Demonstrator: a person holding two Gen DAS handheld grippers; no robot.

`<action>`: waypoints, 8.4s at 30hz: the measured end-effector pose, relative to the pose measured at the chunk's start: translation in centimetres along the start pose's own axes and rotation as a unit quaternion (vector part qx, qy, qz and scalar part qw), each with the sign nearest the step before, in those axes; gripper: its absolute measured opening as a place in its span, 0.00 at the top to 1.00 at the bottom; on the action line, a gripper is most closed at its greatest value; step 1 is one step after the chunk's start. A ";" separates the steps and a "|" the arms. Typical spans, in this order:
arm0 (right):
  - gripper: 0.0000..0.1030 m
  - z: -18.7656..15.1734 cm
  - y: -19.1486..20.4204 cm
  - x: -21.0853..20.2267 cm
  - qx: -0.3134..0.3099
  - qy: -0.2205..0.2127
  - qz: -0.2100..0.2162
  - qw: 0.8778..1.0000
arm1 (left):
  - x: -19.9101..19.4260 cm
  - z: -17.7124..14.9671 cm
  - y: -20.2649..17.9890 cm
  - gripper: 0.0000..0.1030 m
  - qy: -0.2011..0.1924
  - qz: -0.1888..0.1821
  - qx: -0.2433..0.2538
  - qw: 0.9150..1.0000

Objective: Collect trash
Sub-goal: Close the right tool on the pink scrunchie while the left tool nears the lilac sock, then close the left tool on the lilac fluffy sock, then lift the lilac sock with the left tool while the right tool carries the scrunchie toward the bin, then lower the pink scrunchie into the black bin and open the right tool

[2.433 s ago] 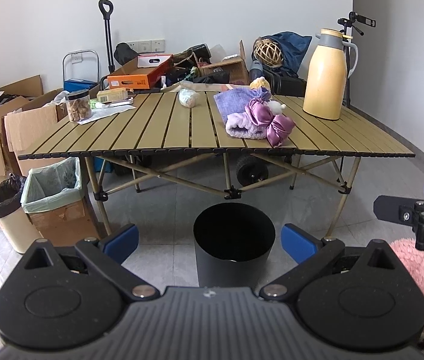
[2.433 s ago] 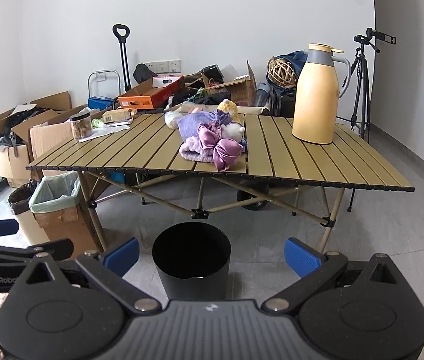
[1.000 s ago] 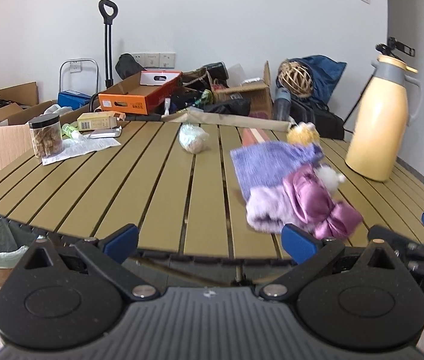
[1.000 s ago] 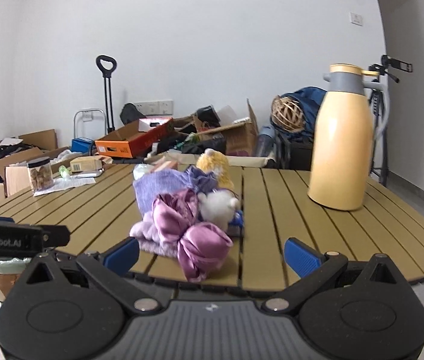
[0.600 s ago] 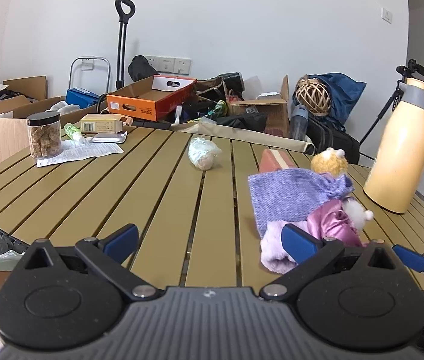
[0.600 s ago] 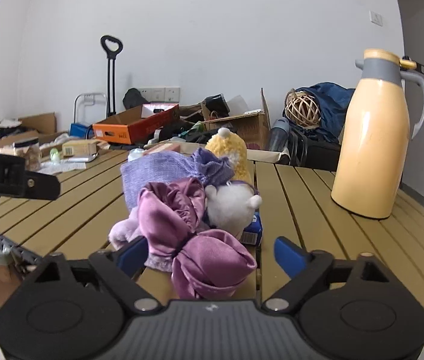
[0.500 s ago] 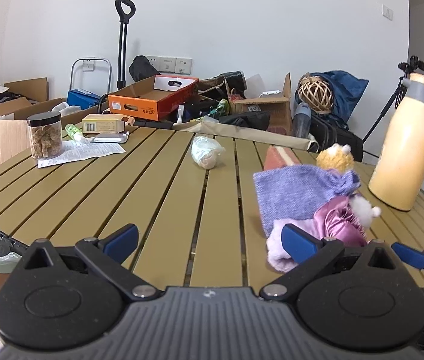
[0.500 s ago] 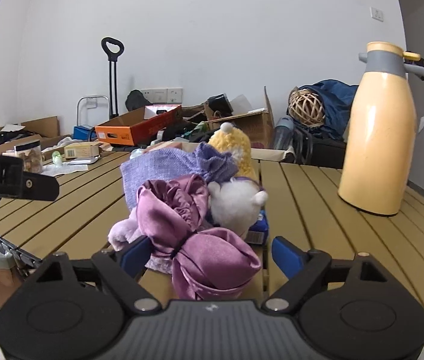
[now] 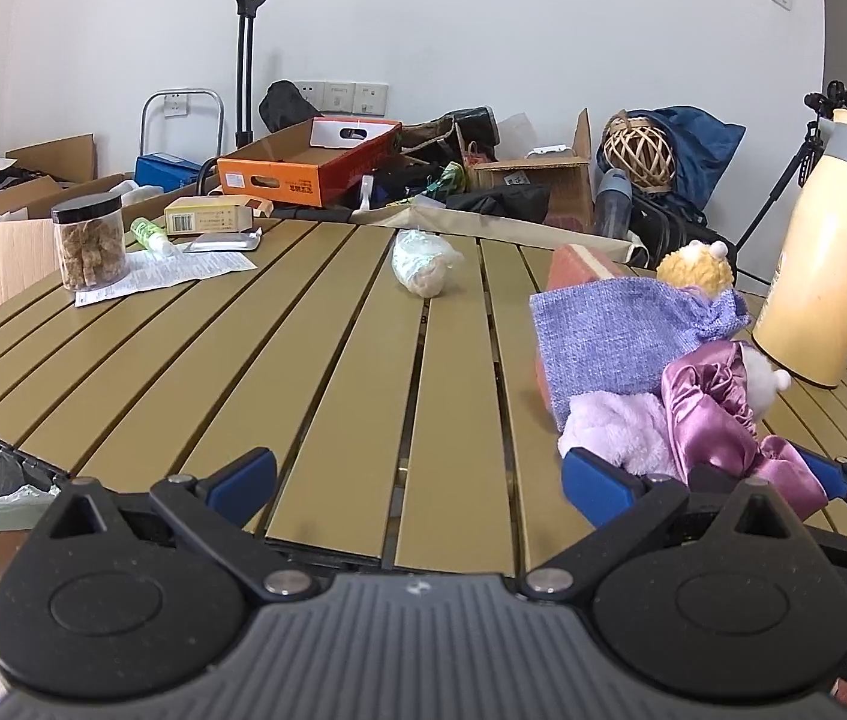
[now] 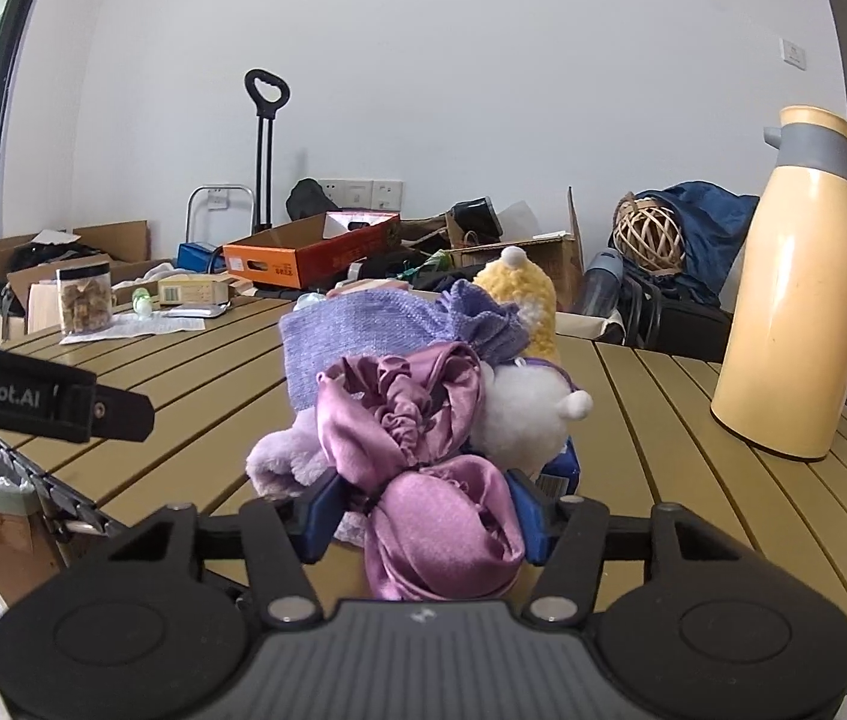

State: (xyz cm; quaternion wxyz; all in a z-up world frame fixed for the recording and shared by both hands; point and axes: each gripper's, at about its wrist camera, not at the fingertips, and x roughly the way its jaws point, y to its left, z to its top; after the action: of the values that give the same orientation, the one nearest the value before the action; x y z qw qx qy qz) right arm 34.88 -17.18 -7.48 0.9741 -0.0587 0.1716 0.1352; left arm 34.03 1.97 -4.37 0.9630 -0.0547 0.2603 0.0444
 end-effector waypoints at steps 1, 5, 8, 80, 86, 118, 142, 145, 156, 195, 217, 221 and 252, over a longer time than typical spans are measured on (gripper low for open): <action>0.52 0.1 0.0 0.0 -0.003 -0.001 0.002 1.000 | 0.0 0.0 0.0 0.00 0.000 0.000 0.001 1.000; 0.66 0.1 -0.3 -0.6 -0.003 -0.018 0.021 1.000 | 0.0 0.0 -0.1 0.00 0.001 0.000 0.001 1.000; 0.69 0.2 -0.3 -1.0 -0.004 -0.024 0.025 0.999 | 0.0 0.0 0.0 0.00 0.001 0.001 -0.001 1.000; 0.70 -0.6 -9.9 -6.1 0.100 -0.064 -0.062 0.991 | 6.5 -1.3 -11.8 0.34 0.021 -0.050 0.051 0.997; 0.70 -0.7 -10.0 -6.2 0.099 -0.067 -0.056 0.991 | 4.5 -1.0 -11.9 0.63 0.002 -0.055 0.065 0.996; 0.70 -0.1 -8.7 -8.1 0.099 -0.089 -0.012 0.991 | -3.3 0.7 -8.2 0.75 -0.053 -0.113 0.038 0.991; 0.70 -1.5 -3.5 -12.4 0.095 -0.067 0.042 0.992 | -10.0 -2.8 -5.1 0.75 -0.035 -0.091 0.063 0.993; 0.70 -2.3 -2.8 -13.0 0.093 -0.055 0.047 0.993 | -10.4 -3.7 -4.5 0.75 -0.024 -0.091 0.060 0.994; 0.70 -5.3 -0.9 -14.7 0.084 -0.003 0.060 0.995 | -12.3 -6.3 -2.9 0.75 0.006 -0.084 0.065 0.994; 0.70 -14.2 1.8 -11.4 0.096 0.243 0.038 0.964 | -4.8 -18.0 -0.1 0.75 0.237 0.020 0.080 0.968; 0.70 -16.2 1.8 -7.9 0.104 0.309 0.000 0.945 | -0.9 -18.7 2.6 0.75 0.271 0.061 0.049 0.959; 0.70 -15.6 2.1 -7.9 0.095 0.294 0.002 0.951 | -0.6 -18.4 2.7 0.75 0.268 0.061 0.046 0.960; 0.70 -13.5 6.1 3.4 0.069 0.300 0.042 0.950 | 3.6 -15.6 5.3 0.75 0.262 0.105 0.005 0.959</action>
State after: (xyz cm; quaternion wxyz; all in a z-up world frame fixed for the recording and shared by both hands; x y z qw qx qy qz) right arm 31.90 -12.69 -21.69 0.8727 -0.0222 0.4673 0.1401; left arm 28.82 5.38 -20.05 0.8513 -0.0317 0.5077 0.1284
